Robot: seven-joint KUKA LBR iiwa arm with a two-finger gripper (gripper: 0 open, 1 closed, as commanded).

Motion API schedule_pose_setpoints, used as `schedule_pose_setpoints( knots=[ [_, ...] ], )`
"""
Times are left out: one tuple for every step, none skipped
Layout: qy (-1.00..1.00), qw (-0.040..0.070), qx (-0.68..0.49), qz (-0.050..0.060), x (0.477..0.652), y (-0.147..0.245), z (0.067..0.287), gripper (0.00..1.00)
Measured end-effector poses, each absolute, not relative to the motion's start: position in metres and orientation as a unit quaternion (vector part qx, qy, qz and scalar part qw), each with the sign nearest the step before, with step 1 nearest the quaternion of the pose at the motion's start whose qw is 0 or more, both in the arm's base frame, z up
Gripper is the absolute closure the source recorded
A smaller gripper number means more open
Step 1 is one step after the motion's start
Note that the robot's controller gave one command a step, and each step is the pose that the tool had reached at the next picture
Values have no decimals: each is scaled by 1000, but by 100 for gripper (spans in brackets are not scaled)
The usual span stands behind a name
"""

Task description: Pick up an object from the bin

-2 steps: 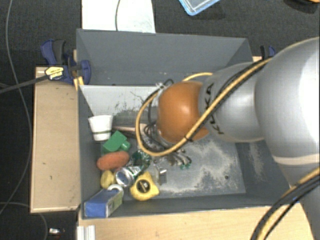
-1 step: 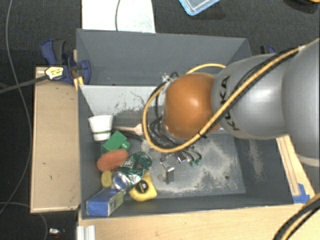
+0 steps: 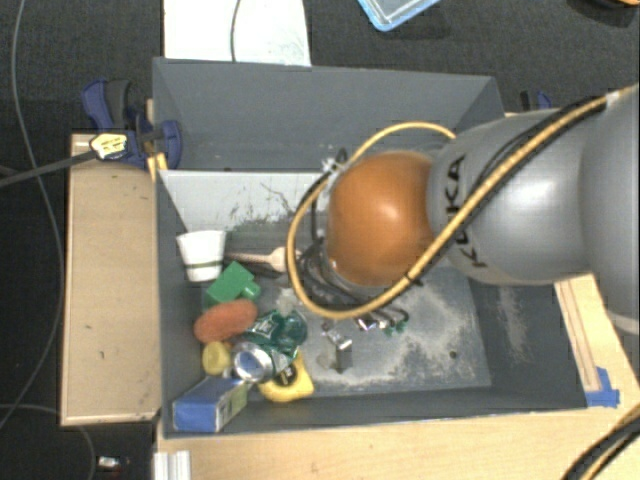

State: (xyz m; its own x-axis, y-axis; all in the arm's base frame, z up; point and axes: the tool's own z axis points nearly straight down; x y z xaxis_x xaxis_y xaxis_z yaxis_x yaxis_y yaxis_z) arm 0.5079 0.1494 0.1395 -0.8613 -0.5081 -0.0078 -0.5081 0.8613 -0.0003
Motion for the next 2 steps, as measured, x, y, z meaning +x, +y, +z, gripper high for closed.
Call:
schedule_pose_setpoints(
  knots=[
    [901, 7, -434, 0, 528, 163, 90, 0],
    [867, 13, -498, -1, 508, 176, 74, 100]
  ],
)
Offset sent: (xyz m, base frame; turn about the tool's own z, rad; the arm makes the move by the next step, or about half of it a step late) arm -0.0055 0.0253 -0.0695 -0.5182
